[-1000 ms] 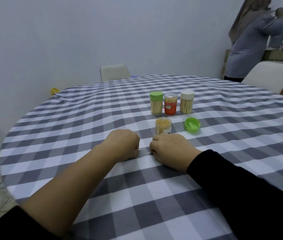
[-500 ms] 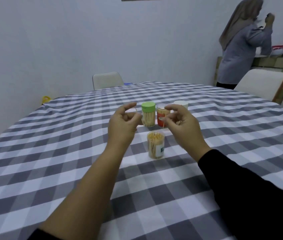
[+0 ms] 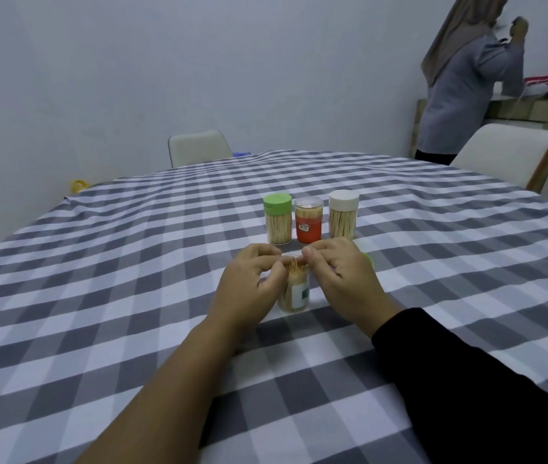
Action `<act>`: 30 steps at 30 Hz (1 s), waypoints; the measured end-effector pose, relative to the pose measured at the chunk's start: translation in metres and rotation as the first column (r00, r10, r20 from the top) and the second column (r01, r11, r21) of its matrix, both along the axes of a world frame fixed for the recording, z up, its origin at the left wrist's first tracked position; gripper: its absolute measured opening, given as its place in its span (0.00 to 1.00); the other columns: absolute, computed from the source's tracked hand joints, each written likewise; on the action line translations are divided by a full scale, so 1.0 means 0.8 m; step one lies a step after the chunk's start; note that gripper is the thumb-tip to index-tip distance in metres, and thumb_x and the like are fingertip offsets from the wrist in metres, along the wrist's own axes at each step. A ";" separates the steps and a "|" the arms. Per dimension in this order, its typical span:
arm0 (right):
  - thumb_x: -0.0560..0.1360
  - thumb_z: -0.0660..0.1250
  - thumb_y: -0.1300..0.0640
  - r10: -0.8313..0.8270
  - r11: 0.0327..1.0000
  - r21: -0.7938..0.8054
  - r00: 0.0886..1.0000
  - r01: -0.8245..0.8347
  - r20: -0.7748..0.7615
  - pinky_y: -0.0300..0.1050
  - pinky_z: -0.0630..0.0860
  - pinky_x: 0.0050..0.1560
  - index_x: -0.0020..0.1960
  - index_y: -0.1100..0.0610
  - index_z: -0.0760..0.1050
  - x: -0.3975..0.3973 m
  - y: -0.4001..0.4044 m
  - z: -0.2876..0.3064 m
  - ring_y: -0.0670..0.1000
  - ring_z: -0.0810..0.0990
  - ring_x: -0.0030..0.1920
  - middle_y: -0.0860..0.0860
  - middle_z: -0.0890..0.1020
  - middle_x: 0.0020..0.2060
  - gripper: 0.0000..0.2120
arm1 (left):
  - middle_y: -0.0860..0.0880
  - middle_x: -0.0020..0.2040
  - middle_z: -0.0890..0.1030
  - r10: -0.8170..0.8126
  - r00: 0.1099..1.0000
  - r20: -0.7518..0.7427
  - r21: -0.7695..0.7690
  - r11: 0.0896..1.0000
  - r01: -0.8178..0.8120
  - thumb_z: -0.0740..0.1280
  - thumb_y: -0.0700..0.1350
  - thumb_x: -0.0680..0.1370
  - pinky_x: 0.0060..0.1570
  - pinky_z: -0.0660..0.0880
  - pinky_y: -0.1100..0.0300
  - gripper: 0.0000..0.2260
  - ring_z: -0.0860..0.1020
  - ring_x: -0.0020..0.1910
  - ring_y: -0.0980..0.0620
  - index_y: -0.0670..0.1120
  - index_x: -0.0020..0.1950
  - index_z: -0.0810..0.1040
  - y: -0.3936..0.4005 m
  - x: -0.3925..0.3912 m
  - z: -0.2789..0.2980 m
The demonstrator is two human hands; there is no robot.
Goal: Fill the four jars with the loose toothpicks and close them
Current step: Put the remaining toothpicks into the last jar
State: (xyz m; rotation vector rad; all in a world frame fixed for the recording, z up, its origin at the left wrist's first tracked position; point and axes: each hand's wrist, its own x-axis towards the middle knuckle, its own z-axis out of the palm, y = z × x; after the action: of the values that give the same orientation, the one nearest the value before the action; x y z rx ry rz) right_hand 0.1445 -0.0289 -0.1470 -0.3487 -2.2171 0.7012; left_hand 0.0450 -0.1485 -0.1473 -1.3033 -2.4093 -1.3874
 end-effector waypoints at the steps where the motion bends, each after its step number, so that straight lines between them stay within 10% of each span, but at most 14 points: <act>1: 0.80 0.56 0.49 0.003 1.000 -0.013 1.000 -0.004 -0.013 0.43 0.71 0.53 0.52 0.57 0.82 0.001 -0.001 0.000 0.46 0.73 0.51 0.49 0.82 0.48 0.19 | 0.55 0.60 0.74 -0.004 1.000 -0.006 0.010 1.000 0.004 0.60 0.47 0.80 0.52 0.73 0.66 0.14 0.73 0.60 0.55 0.53 0.63 0.77 -0.002 0.000 0.001; 8: 0.78 0.44 0.41 0.139 0.977 0.138 0.978 -0.161 0.154 0.45 0.57 0.70 0.70 0.50 0.69 -0.007 -0.007 -0.005 0.40 0.62 0.71 0.44 0.71 0.69 0.28 | 0.57 0.71 0.68 -0.113 0.991 0.074 -0.246 0.961 0.128 0.67 0.62 0.70 0.66 0.69 0.50 0.37 0.68 0.68 0.52 0.64 0.75 0.54 -0.012 -0.008 -0.006; 15: 0.77 0.42 0.40 0.101 0.965 0.222 0.980 -0.138 0.170 0.43 0.55 0.66 0.65 0.48 0.75 -0.007 -0.008 -0.008 0.41 0.62 0.72 0.41 0.74 0.66 0.30 | 0.54 0.65 0.76 -0.068 0.995 0.077 -0.237 0.968 0.084 0.72 0.58 0.70 0.65 0.68 0.45 0.30 0.72 0.64 0.50 0.60 0.70 0.65 -0.006 0.002 -0.006; 21: 0.77 0.46 0.43 0.166 0.984 0.033 0.970 -0.175 0.180 0.49 0.56 0.72 0.66 0.51 0.74 -0.004 -0.002 -0.002 0.43 0.63 0.72 0.45 0.74 0.67 0.27 | 0.54 0.61 0.77 -0.053 0.988 0.149 -0.171 0.982 0.078 0.73 0.54 0.71 0.53 0.74 0.63 0.29 0.75 0.55 0.56 0.55 0.69 0.68 0.003 0.007 -0.010; 30: 0.77 0.46 0.42 0.099 0.995 -0.003 0.988 -0.100 0.118 0.47 0.57 0.71 0.64 0.50 0.76 0.006 0.013 0.003 0.45 0.65 0.70 0.46 0.74 0.66 0.27 | 0.50 0.65 0.76 -0.046 0.985 0.165 -0.134 0.989 0.068 0.73 0.55 0.70 0.59 0.76 0.52 0.36 0.76 0.61 0.52 0.58 0.74 0.60 0.013 0.012 -0.018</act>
State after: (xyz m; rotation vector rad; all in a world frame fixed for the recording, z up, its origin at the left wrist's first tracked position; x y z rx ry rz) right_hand 0.1496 -0.0188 -0.1445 -0.2858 -2.3608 0.7473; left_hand 0.0547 -0.1383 -0.1613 -1.3490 -2.6385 -1.4142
